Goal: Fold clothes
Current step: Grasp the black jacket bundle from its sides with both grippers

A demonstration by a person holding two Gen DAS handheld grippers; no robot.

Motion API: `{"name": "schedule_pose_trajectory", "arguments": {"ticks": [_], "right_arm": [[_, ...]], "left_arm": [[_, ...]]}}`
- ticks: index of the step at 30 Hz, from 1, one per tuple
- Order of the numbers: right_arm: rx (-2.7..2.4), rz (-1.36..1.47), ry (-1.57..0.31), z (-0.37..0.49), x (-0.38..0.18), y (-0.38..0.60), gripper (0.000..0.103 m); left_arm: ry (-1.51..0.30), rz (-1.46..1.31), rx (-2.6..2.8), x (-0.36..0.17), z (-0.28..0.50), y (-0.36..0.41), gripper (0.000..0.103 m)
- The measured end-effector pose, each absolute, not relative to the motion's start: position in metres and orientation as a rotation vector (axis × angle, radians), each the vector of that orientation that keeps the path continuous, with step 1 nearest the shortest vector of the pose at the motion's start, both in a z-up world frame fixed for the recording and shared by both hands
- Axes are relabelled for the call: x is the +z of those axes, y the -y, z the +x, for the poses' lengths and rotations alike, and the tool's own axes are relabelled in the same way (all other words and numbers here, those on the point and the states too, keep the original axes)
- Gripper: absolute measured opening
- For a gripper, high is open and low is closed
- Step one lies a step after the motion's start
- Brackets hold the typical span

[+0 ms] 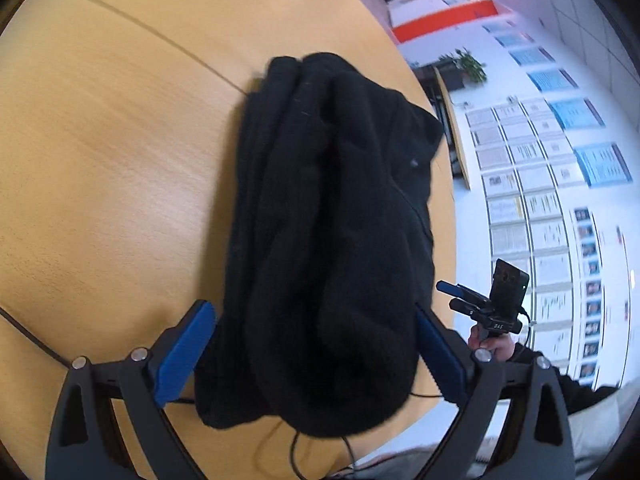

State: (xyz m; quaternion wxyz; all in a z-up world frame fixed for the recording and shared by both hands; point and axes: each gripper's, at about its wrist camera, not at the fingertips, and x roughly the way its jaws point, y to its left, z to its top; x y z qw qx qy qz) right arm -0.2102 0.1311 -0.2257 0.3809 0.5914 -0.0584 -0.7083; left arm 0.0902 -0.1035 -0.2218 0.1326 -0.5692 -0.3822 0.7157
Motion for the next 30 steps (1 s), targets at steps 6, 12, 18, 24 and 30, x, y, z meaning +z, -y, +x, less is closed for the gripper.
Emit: {"name": "schedule_pose_trajectory", "arguments": {"ticks": [6,12,18,24,30], "right_arm": [[-1.742,1.433,0.304,-0.247,-0.238,-0.079,0.071],[-1.693,1.437,0.421,-0.272,-0.248,-0.049,0.075],[-1.656,1.439,0.556,-0.298,-0.263,-0.044,0.081],[-1.545,1.464,0.649,-0.321,-0.283,-0.013,0.089],[-1.562,1.465,0.452,-0.317,-0.274,0.032,0.078]], "left_arm": [[1.173,-1.725,2.009,-0.248,0.092,0.098,0.103],[1.146,-1.706,1.966,-0.265,0.081,0.089,0.103],[1.091,-1.678,1.889,-0.269,0.071,0.081,0.103],[1.244,-1.686,1.717,-0.284,0.073,0.066,0.103],[1.372,-1.675,1.625,-0.295,0.072,0.040,0.103]]}}
